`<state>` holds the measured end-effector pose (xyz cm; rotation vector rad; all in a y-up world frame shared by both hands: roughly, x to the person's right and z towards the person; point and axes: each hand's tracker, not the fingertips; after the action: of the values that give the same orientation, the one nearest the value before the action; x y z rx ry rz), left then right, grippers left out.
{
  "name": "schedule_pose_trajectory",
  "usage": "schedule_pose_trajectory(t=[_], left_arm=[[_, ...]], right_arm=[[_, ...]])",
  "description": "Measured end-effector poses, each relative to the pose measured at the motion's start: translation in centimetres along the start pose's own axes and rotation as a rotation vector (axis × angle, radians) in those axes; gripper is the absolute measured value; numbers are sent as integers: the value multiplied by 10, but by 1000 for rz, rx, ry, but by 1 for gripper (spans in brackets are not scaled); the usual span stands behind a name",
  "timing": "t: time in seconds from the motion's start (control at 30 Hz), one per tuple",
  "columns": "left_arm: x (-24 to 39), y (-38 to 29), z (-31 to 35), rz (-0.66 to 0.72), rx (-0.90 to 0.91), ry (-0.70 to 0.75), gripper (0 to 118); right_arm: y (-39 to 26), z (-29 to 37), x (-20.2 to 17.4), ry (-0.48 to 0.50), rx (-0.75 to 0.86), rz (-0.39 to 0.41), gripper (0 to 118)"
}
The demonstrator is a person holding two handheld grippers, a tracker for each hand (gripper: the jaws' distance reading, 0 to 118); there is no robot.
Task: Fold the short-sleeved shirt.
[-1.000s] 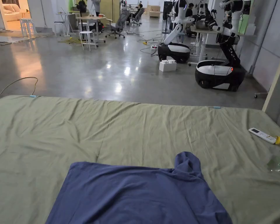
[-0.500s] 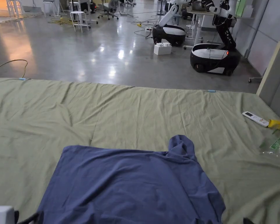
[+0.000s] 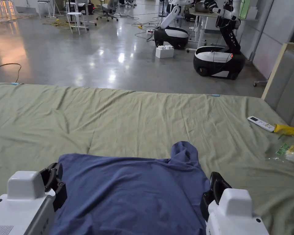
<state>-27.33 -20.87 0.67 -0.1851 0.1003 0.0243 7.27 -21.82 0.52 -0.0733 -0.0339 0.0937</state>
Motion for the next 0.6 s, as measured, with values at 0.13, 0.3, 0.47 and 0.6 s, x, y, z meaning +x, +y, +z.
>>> schedule_pose_trajectory(t=[0.13, 0.3, 0.47, 0.6], left_arm=[[-2, -4, -2, -21, -53, -9, 1], [-32, -21, -6, 25, -281, -75, 1], [-68, -53, -3, -22, -482, -20, 1], [-93, -78, -1, 28, -621, 30, 2]], right_arm=[[-1, 0, -1, 9, -6, -6, 1], [-10, 0, 0, 27, -35, 1, 1], [-24, -3, 0, 36, -85, 3, 1], [-35, -5, -1, 43, -126, 1, 1]])
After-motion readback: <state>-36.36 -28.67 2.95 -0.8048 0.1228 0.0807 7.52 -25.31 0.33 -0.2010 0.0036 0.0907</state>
